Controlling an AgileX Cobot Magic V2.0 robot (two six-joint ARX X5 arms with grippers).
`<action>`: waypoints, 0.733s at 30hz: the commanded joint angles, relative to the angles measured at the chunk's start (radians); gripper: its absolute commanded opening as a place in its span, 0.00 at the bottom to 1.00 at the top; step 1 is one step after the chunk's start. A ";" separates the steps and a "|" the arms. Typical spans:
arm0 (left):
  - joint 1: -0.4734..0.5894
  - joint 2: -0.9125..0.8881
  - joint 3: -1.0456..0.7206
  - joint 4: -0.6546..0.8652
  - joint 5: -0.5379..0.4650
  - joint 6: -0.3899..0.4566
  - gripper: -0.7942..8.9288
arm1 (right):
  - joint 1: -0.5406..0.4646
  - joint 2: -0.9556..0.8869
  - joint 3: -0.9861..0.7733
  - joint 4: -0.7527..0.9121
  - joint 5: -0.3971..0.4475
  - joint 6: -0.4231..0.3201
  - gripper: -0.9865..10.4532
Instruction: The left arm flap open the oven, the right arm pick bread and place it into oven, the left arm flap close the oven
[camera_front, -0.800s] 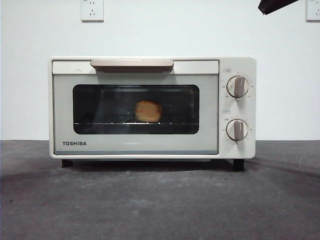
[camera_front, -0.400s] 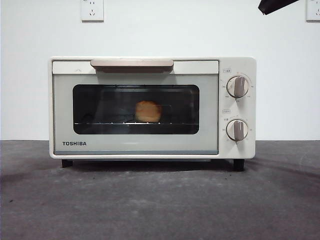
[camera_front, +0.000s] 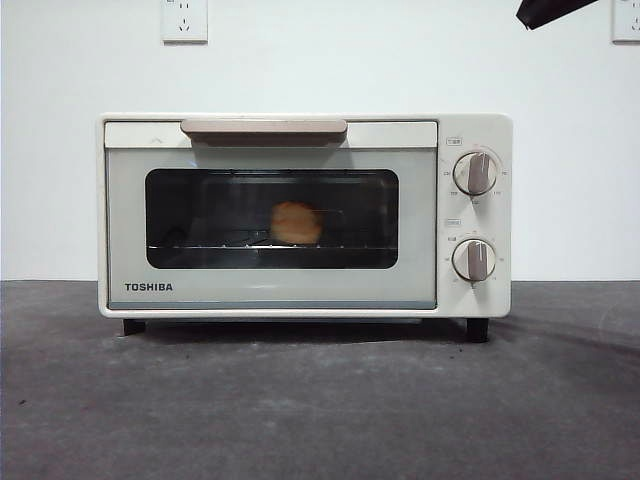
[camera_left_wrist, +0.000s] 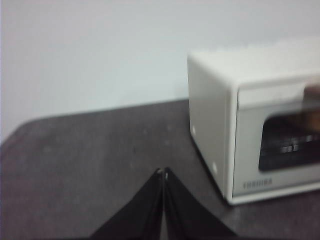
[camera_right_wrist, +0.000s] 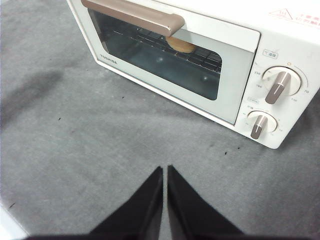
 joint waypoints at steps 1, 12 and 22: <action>0.003 -0.024 -0.048 0.011 -0.006 0.004 0.10 | 0.008 0.006 0.012 0.010 0.001 0.010 0.09; 0.003 -0.060 -0.151 0.008 -0.006 0.005 0.10 | 0.008 0.006 0.012 0.010 0.001 0.010 0.09; 0.002 -0.060 -0.216 0.022 -0.007 0.002 0.10 | 0.008 0.006 0.012 0.010 0.001 0.010 0.09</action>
